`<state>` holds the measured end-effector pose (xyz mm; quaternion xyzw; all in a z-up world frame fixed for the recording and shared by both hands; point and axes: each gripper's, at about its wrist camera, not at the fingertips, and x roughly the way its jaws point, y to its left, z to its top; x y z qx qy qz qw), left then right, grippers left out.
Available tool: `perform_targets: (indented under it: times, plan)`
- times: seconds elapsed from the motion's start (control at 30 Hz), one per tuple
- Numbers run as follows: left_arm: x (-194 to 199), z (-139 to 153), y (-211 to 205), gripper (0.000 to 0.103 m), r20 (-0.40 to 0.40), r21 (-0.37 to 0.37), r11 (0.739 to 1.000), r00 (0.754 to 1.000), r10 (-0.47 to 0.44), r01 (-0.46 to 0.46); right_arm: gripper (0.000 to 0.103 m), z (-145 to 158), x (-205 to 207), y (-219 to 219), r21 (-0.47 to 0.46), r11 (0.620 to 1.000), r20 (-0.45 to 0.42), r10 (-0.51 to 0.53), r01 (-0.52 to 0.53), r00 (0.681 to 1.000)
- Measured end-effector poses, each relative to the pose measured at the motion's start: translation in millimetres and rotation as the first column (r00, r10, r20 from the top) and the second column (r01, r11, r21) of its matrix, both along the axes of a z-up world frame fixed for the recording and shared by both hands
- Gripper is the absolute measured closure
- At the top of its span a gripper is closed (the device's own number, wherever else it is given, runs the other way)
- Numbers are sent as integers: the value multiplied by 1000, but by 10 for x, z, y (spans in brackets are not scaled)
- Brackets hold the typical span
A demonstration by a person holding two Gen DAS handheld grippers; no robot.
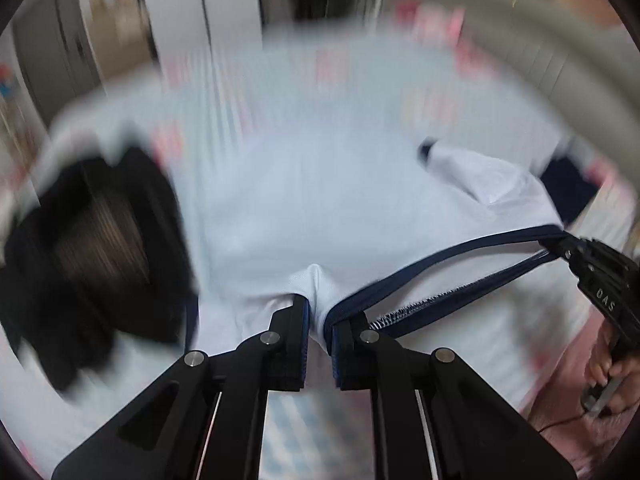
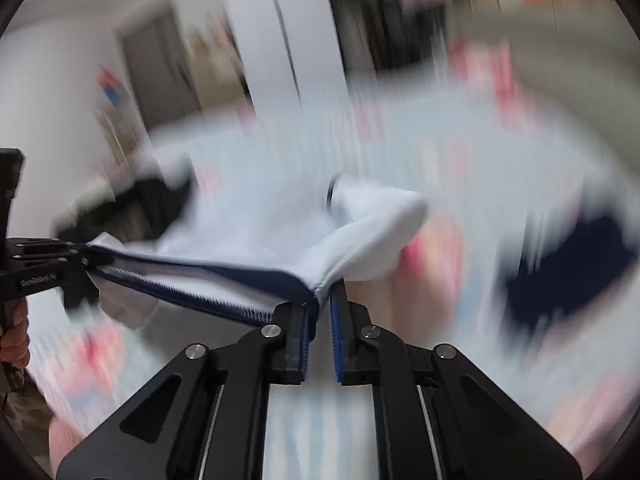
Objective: Fold clothes
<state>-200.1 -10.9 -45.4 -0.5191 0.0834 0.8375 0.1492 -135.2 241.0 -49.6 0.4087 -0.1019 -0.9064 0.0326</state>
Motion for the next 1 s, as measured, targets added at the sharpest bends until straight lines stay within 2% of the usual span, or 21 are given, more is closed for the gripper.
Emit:
perform_targets:
  times: [0.03, 0.07, 0.1, 0.13, 0.2, 0.23, 0.3, 0.37, 0.43, 0.47, 0.57, 0.6, 0.63, 0.7, 0.77, 0.83, 0.87, 0.9, 1.0]
  plan:
    - [27, -376, -6, 87, 89, -21, 1000, 996, 16, -14, 96, -268, 43, 20, -22, 1000, 71, 1, 0, 997]
    - [118, -602, -19, 85, 129, -29, 999, 991, 33, -29, 96, -536, 86, 40, -44, 999, 142, 4, 2, 990]
    - [220, -798, -32, 79, 160, -30, 999, 986, 48, -43, 96, -784, 130, 59, -64, 998, 207, 8, 5, 978]
    - [386, -811, -48, 74, 132, 12, 999, 990, 51, -53, 96, -743, 184, 77, -61, 998, 190, 11, 0, 982]
    - [698, -669, -175, 56, 39, 121, 987, 994, 98, -102, 91, -660, 294, 114, -54, 999, 156, 18, -9, 988]
    - [842, -587, -284, 54, 4, 181, 973, 989, 147, -146, 91, -618, 348, 132, -50, 999, 139, 21, -14, 990]
    - [1123, -437, -502, 51, -54, 305, 926, 966, 251, -223, 88, -535, 458, 168, -43, 999, 105, 28, -23, 994]
    - [1310, -466, -710, 51, -43, 427, 848, 929, 367, -315, 84, -452, 563, 205, -36, 999, 71, 34, -31, 997]
    - [1245, -697, -875, 53, 65, 496, 770, 901, 429, -402, 76, -362, 501, 258, -61, 998, 43, 20, -18, 999]
    - [1209, -805, -947, 53, 117, 525, 729, 885, 451, -440, 75, -360, 388, 270, -72, 997, 50, 23, -19, 999]
    - [1056, -996, -983, 53, 203, 607, 651, 881, 428, -456, 69, -367, 103, 325, -115, 993, 69, 44, -36, 997]
    - [1001, -1056, -993, 53, 229, 630, 624, 878, 419, -462, 59, -436, -3, 330, -132, 991, 82, 45, -34, 996]
    - [918, -1094, -995, 53, 241, 640, 607, 873, 423, -471, 53, -505, -107, 337, -148, 989, 96, 44, -29, 994]
    - [712, -1142, -983, 53, 251, 603, 609, 847, 468, -515, 53, -652, -247, 420, -164, 986, 148, -6, 31, 989]
    - [590, -1239, -1012, 53, 270, 613, 572, 825, 497, -546, 53, -796, -382, 501, -178, 980, 199, -53, 89, 979]
    - [521, -1350, -1019, 70, 308, 620, 526, 797, 519, -582, 53, -874, -398, 495, -209, 973, 214, -54, 100, 975]
    - [503, -1356, -988, 89, 299, 619, 532, 800, 521, -578, 55, -910, -406, 489, -223, 969, 220, -53, 103, 974]
    - [484, -1320, -939, 96, 276, 609, 561, 812, 513, -561, 66, -896, -413, 424, -216, 974, 215, -24, 71, 976]
    - [515, -1011, -822, 97, 155, 571, 663, 856, 493, -485, 91, -757, -395, 295, -136, 991, 168, 25, -2, 985]
